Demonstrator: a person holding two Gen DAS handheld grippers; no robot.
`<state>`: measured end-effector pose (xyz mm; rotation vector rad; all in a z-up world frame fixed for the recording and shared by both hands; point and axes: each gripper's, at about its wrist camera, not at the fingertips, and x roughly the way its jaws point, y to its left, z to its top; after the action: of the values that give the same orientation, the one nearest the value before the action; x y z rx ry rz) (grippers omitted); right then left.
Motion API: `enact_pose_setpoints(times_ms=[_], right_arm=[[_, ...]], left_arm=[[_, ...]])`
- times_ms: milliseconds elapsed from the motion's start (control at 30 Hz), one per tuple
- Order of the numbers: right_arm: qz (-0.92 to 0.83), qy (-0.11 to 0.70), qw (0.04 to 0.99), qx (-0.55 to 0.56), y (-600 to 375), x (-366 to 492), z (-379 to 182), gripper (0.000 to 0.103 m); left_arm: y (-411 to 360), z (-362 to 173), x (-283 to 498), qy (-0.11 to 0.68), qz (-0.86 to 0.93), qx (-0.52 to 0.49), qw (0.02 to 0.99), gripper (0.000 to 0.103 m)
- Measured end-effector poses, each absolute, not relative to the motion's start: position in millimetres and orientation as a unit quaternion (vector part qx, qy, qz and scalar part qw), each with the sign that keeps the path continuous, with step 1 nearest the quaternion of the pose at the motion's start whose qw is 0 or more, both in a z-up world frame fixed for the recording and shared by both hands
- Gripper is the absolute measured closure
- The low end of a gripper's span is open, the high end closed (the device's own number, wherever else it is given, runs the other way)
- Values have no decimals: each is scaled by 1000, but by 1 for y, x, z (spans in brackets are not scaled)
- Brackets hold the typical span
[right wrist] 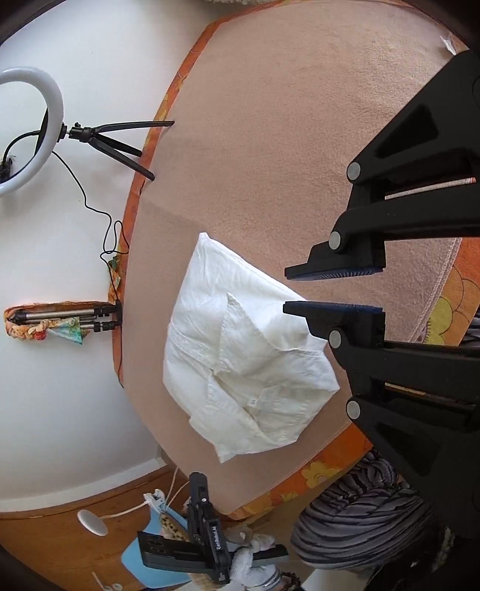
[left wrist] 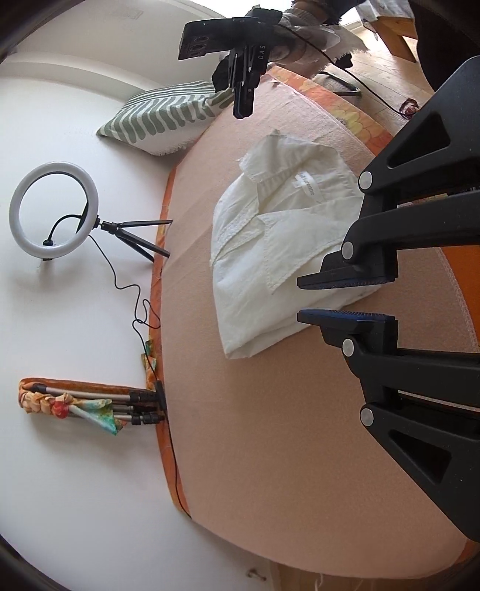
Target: Fold small clothes
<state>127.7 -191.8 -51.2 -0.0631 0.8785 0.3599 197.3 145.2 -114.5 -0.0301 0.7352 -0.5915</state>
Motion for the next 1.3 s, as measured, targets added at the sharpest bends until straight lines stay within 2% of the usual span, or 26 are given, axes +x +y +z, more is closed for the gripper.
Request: enact_pose_setpoints(times_ms=[67,267,500,567,867,1067,1300], right_arm=[[183,415,891,17,-193,143,-38,69],[230,426,873,53,-161,167,-35,68],[210,464,860,21,-151,164,-70,68],[200,469,859,39,-162,160,-77,68],[153,490,824,241,-235,144,-114,63],[207,492,743,404,-244,152,-150,61],[221,468,697,496,-248,167,-177,61]], left_arm=[[135,-111,213,359,-297,-16,885,94],[118,-150,230,411,-300,6,861,94],[88,-188,176,403,-341,149,836,95],[94,-188,169,409,-341,149,833,95],[126,-146,180,382,-331,76,859,95],[113,-132,191,361,-338,55,867,95],[81,-128,185,356,-384,41,851,95]])
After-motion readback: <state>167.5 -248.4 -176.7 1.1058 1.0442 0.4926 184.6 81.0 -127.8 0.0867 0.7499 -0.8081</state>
